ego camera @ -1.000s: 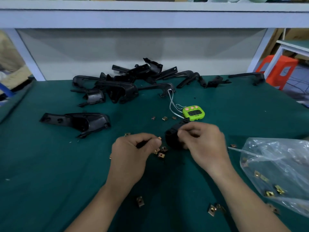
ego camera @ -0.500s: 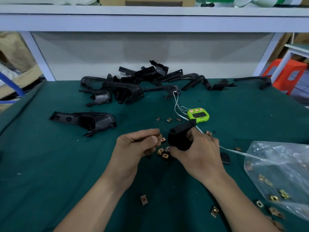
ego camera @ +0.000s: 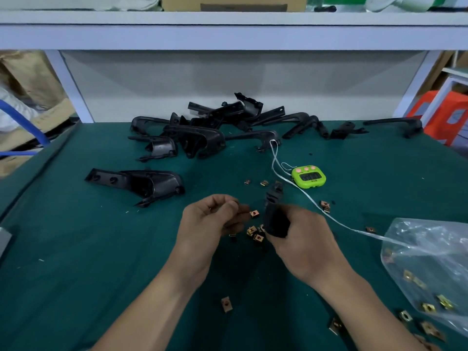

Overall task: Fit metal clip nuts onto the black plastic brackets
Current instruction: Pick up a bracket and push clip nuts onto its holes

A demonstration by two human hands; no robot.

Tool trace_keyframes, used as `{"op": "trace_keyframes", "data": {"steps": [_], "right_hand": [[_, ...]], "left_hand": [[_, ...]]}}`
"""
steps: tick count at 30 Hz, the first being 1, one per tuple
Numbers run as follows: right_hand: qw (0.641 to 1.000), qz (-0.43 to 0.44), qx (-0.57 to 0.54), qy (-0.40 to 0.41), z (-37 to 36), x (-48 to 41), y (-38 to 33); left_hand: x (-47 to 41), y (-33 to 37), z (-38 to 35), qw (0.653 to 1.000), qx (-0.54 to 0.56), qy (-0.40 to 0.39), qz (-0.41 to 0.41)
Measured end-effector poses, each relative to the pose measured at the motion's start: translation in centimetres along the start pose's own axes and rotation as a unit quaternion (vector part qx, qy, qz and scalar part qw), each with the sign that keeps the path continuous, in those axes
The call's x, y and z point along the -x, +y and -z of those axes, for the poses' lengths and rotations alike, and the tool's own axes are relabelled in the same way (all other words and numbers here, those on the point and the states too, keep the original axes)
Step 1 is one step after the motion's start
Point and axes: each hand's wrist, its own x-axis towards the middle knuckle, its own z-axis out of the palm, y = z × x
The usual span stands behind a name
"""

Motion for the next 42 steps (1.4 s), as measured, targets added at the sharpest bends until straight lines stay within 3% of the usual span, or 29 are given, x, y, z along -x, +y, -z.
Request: {"op": "trace_keyframes", "data": {"steps": [4,8,14,26,32,42], "right_hand": [[1.0,-0.002,0.001,-0.022,0.2,-0.1,-0.4],[0.995,0.083,0.04,-0.026,0.8,-0.1,-1.7],[0.978,0.096,0.182,-0.044,0.9,0.2,-1.0],[0.925,0.122,0.351,-0.084,0.9,-0.6,-0.2],[0.903,0.143,0.392,-0.098,0.9,-0.4,-0.7],[0.901,0.149,0.398,-0.083,0.9,-0.5,-0.3]], "left_hand": [[0.1,0.0,0.2,0.996,-0.089,0.0,-0.021],[-0.2,0.0,0.6,0.987,-0.151,-0.005,-0.049],[-0.3,0.0,0.9,0.979,-0.191,-0.064,-0.029],[0.3,0.5,0.9,0.985,-0.059,-0.159,0.032],[0.5,0.4,0.6,0.986,-0.07,-0.146,0.042],[1.0,0.6,0.0,0.989,-0.091,-0.111,0.047]]}}
